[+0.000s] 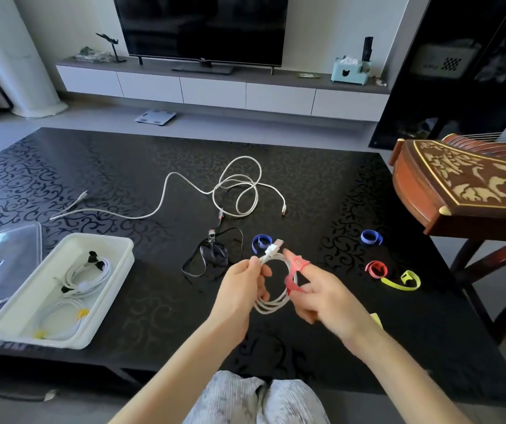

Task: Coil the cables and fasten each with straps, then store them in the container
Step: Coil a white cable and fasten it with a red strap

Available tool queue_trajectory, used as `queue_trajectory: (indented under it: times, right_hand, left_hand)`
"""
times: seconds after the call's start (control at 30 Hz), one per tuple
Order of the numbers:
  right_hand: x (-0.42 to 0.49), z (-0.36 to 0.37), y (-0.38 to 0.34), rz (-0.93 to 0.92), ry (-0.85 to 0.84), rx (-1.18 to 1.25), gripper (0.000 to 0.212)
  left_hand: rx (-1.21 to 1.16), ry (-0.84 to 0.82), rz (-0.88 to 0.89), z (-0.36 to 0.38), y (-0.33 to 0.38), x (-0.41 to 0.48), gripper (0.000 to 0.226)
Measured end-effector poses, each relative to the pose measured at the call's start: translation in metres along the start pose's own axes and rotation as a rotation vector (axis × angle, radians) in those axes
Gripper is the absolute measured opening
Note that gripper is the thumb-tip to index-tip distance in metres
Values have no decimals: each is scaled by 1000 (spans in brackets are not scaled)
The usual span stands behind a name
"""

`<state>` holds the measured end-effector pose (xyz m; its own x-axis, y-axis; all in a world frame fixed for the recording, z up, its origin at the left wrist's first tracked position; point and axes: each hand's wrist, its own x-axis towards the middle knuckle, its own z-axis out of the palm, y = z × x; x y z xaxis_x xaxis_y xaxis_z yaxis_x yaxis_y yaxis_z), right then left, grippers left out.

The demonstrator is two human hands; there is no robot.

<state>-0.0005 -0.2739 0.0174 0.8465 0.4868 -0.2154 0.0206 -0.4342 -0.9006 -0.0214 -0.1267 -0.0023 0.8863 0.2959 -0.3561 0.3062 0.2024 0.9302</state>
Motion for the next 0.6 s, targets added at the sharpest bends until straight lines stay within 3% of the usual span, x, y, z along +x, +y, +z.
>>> queue_trajectory:
  times: [0.07, 0.13, 0.2, 0.37, 0.47, 0.6]
  right_hand:
    - [1, 4, 4, -61, 189, -626, 56]
    - [-1, 10, 1, -97, 278, -819, 43]
    - [0, 15, -3, -127, 270, -827, 26]
    - [14, 6, -9, -145, 122, -491, 47]
    - [17, -2, -13, -118, 36, -375, 45]
    - [14, -6, -17, -188, 30, -564, 29]
  left_hand:
    - [75, 58, 31, 3, 1, 0, 38]
    - [189, 80, 70, 6, 3, -1, 35]
    - [304, 71, 123, 7, 4, -3, 32]
    - [379, 27, 241, 8, 8, -8, 26]
    - [340, -29, 275, 5, 11, -13, 32]
    - [338, -96, 219, 5, 16, -13, 28]
